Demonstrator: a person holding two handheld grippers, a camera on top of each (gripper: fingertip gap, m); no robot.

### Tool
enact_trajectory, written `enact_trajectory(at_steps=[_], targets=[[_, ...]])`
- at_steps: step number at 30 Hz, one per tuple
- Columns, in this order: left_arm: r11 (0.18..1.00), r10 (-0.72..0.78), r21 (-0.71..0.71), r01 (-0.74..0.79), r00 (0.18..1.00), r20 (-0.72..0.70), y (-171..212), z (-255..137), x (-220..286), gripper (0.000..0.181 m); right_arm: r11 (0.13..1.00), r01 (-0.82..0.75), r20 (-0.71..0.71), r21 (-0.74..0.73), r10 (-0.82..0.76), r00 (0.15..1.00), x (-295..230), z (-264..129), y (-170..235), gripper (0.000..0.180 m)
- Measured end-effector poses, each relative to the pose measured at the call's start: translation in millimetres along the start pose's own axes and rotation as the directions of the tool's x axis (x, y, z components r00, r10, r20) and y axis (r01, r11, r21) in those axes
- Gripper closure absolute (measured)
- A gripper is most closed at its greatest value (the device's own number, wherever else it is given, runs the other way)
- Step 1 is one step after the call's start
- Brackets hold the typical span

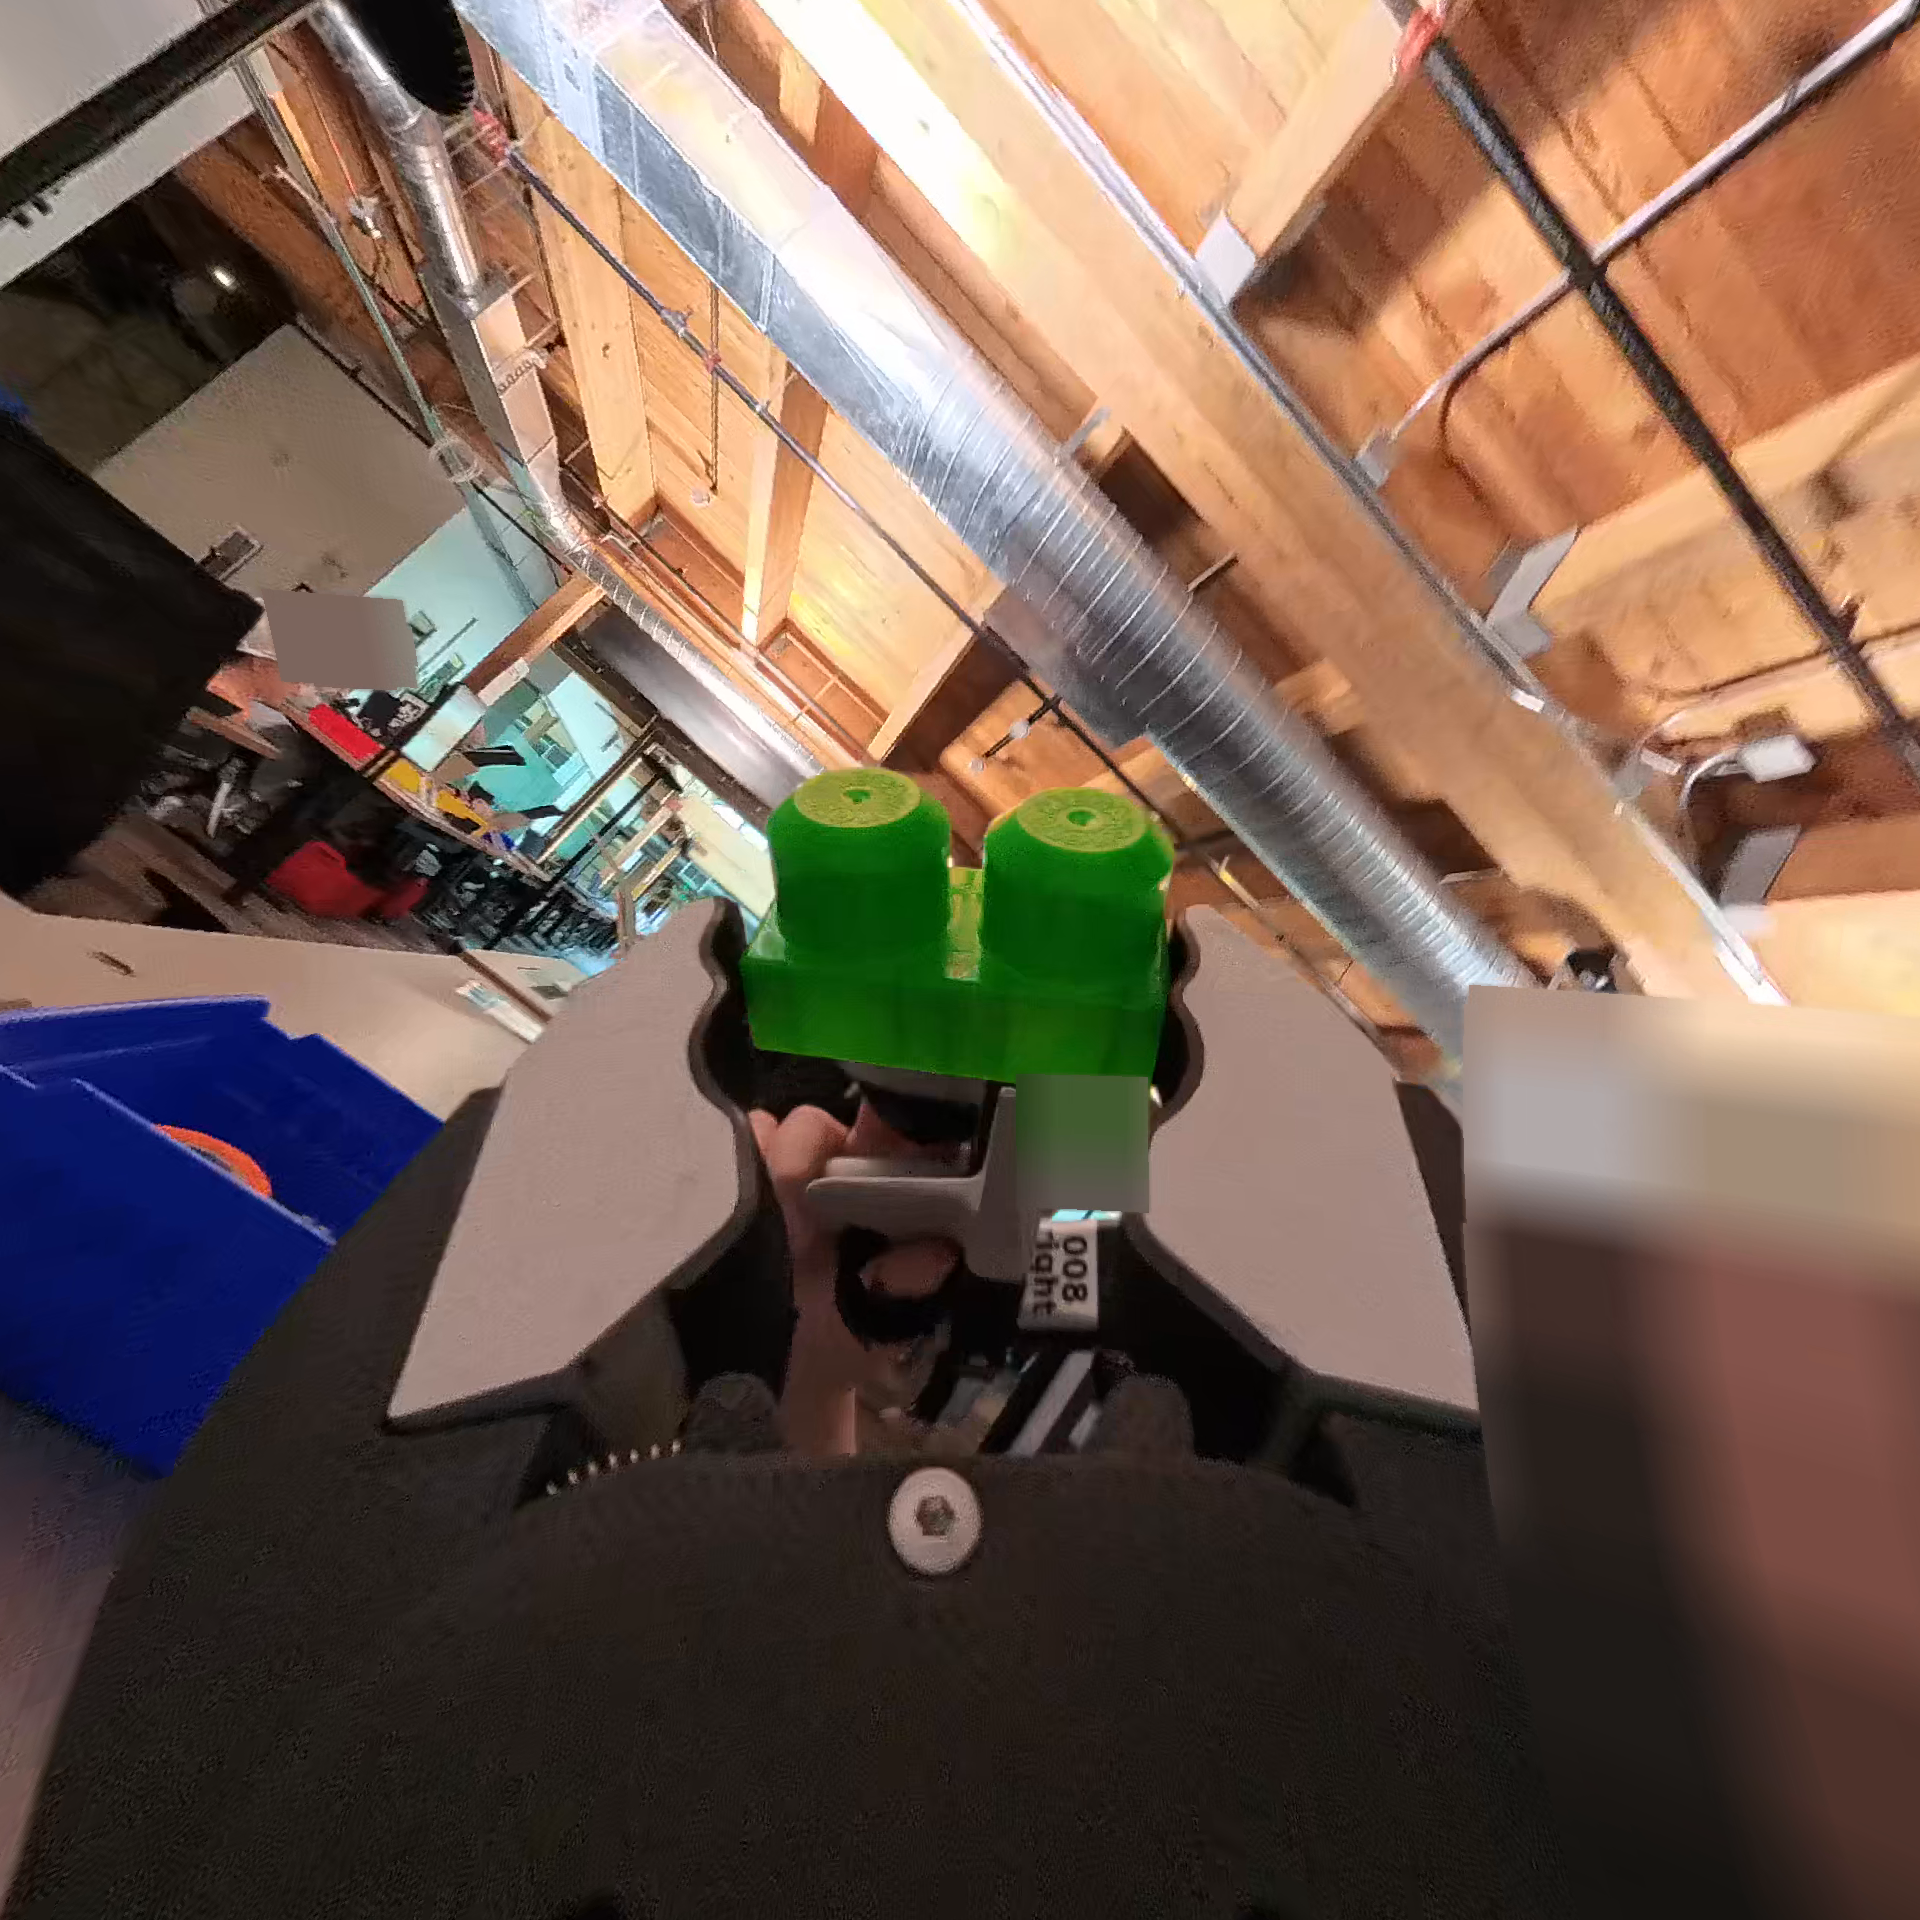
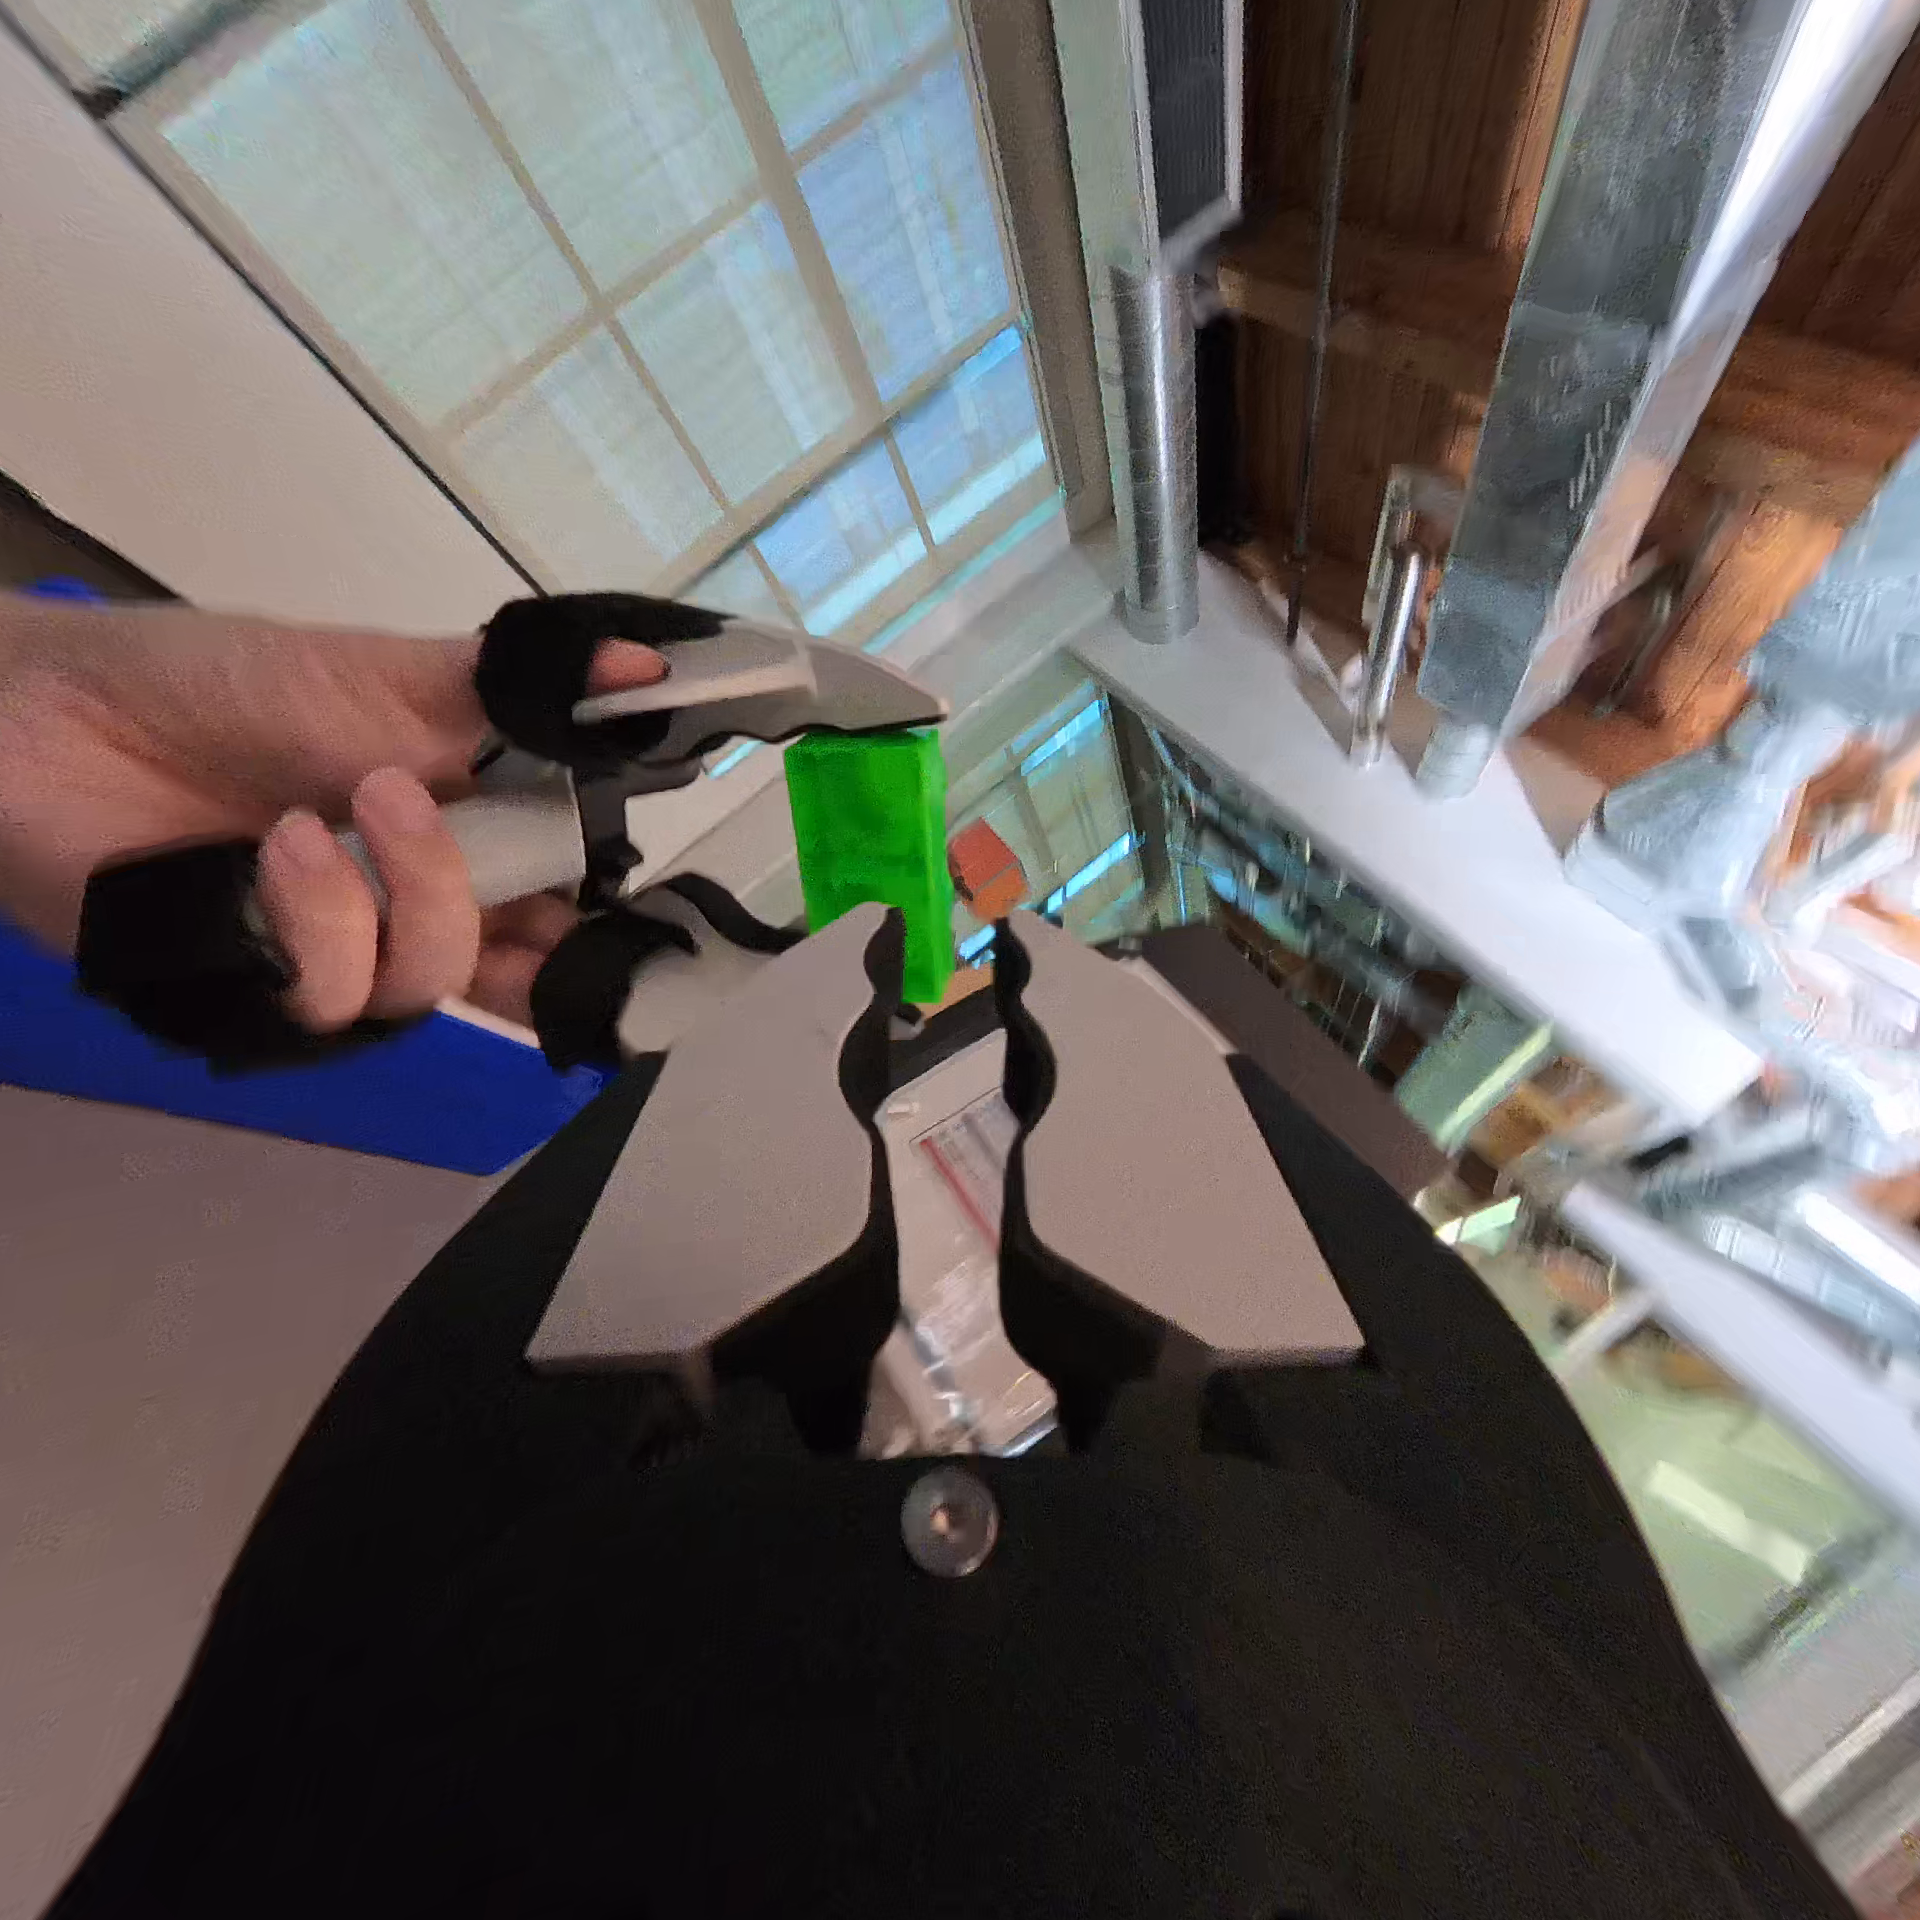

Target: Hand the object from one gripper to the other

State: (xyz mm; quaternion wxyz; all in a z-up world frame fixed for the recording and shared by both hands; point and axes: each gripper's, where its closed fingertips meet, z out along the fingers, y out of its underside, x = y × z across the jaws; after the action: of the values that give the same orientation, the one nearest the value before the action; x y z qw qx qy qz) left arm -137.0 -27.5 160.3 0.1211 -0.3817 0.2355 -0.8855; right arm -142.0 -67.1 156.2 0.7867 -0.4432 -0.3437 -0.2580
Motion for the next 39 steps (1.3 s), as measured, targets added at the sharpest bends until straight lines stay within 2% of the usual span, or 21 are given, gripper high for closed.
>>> enact_trajectory(at_steps=[3,5,7,10,13,14,16,18,20,21,23,24,26,28,29,30,31,34,37,39], targets=[[0.999,-0.03,0.02,0.031,0.999,-0.032,4.5,1.2,-0.1,0.104,0.978,-0.202,0.013,-0.046,0.203,0.979,-10.1,8.9,6.3,0.171],[1.0,-0.01,0.008,0.01,0.999,-0.046,10.3,3.1,1.7,0.104,0.909,-0.412,0.059,-0.063,0.415,0.908,-15.7,13.4,11.4,0.17],[1.0,0.016,0.0,-0.016,0.998,-0.06,14.5,4.5,3.8,0.104,0.781,-0.621,0.124,-0.06,0.623,0.772,-19.5,15.7,10.8,0.169],[0.998,0.05,-0.03,-0.053,0.996,-0.079,22.1,6.9,6.8,0.104,0.57,-0.819,0.176,-0.072,0.815,0.552,-19.4,18.3,13.4,0.164],[0.992,0.101,-0.067,-0.105,0.993,-0.067,30.4,9.5,5.5,0.104,0.39,-0.917,0.254,-0.086,0.898,0.358,-20.3,18.8,10.8,0.163],[0.987,0.127,-0.089,-0.132,0.99,-0.062,34.7,10.5,5.0,0.104,0.348,-0.933,0.284,-0.091,0.907,0.31,-20.5,18.0,8.9,0.172],[0.976,0.194,-0.092,-0.198,0.98,-0.049,37.3,11.5,4.4,0.105,0.294,-0.95,0.314,-0.105,0.916,0.249,-20.2,17.2,7.9,0.174],[0.951,0.289,-0.111,-0.289,0.957,-0.023,39.0,11.6,0.9,0.105,0.319,-0.938,0.31,-0.134,0.913,0.266,-19.4,16.5,10.7,0.176],[0.907,0.396,-0.148,-0.394,0.918,-0.018,40.3,11.2,-0.5,0.105,0.41,-0.9,0.308,-0.151,0.884,0.351,-16.3,13.8,11.2,0.179],[0.878,0.452,-0.168,-0.448,0.892,-0.011,39.2,10.6,-1.2,0.104,0.485,-0.862,0.274,-0.145,0.857,0.436,-10.9,12.1,15.4,0.178],[0.782,0.603,-0.21,-0.587,0.798,0.011,33.5,8.6,-2.2,0.101,0.692,-0.712,0.205,-0.123,0.719,0.664,2.4,6.3,22.8,0.178],[0.704,0.693,-0.24,-0.668,0.72,0.029,29.6,7.0,-3.4,0.098,0.787,-0.605,0.177,-0.12,0.617,0.767,8.3,3.0,25.5,0.179],[0.473,0.873,-0.317,-0.822,0.486,0.043,23.0,3.0,-3.6,0.097,0.915,-0.368,0.079,-0.164,0.384,0.92,21.4,-2.4,35.9,0.178],[0.224,0.973,-0.401,-0.888,0.226,0.043,19.3,-0.8,-1.7,0.1,0.959,-0.162,0.024,-0.232,0.172,0.985,28.5,-5.7,43.6,0.178],[0.138,0.99,-0.438,-0.889,0.135,0.039,19.9,-1.6,-1.0,0.107,0.963,-0.063,0.0,-0.263,0.065,0.998,30.9,-6.4,46.4,0.178],[0.089,0.996,-0.46,-0.884,0.08,0.039,21.2,-1.3,0.1,0.11,0.96,0.036,-0.015,-0.278,-0.042,0.999,31.3,-6.5,47.0,0.178],[0.075,0.997,-0.471,-0.879,0.061,0.045,23.0,-0.1,1.3,0.112,0.95,0.135,-0.02,-0.283,-0.146,0.989,29.3,-5.9,46.5,0.178],[0.14,0.99,-0.517,-0.844,0.115,0.079,27.8,1.6,-4.1,0.118,0.898,0.339,-0.005,-0.279,-0.355,0.935,15.1,-1.4,45.3,0.178],[0.271,0.961,-0.618,-0.738,0.249,0.125,32.9,-5.0,-23.0,0.128,0.845,0.457,0.027,-0.279,-0.468,0.883,0.8,2.9,46.8,0.178],[0.349,0.933,-0.613,-0.709,0.323,0.157,33.7,-6.3,-26.6,0.134,0.791,0.538,0.051,-0.292,-0.549,0.834,-5.9,4.9,49.3,0.178]])
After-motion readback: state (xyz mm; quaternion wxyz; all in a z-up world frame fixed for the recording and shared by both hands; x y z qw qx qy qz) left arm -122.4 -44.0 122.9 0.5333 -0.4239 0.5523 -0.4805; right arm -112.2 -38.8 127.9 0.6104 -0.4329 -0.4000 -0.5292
